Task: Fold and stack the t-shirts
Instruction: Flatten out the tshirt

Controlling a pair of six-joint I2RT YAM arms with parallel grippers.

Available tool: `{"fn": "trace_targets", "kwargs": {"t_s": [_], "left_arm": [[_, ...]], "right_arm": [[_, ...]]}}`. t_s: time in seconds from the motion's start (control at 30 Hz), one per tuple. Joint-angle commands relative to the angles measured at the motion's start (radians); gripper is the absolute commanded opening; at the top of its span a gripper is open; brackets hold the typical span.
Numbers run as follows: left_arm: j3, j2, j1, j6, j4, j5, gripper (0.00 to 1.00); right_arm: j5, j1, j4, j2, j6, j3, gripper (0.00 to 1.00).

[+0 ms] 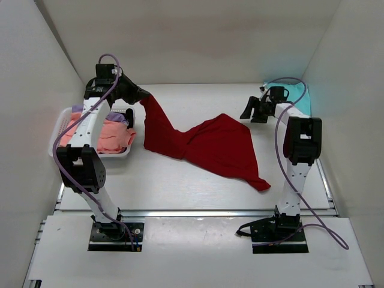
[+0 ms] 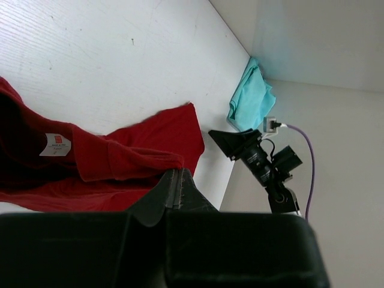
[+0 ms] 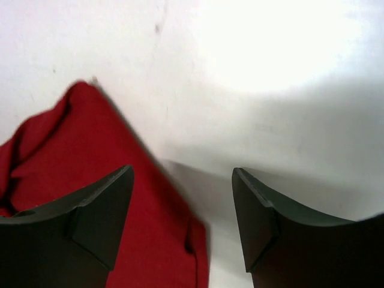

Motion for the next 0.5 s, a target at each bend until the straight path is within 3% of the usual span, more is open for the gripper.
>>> {"fn": "trace_targets", "kwargs": {"t_s": [0.0, 0.4, 0.47], "left_arm": [[0.013, -0.054, 0.014, 0.004, 0.002, 0.012, 0.00], [-0.021, -0.117, 0.016, 0.004, -0.004, 0.018, 0.00], [-0.055, -0.132, 0.010, 0.000, -0.001, 0.025, 0.00]], "right_arm": [[-0.048, 0.035, -0.063, 0.077, -0.013, 0.135, 0.63], [-0.022, 0.149, -0.138, 0.082, -0.082, 0.117, 0.57], [-0.027, 0.167, -0.143, 0.091, -0.081, 0.113, 0.48]]}}
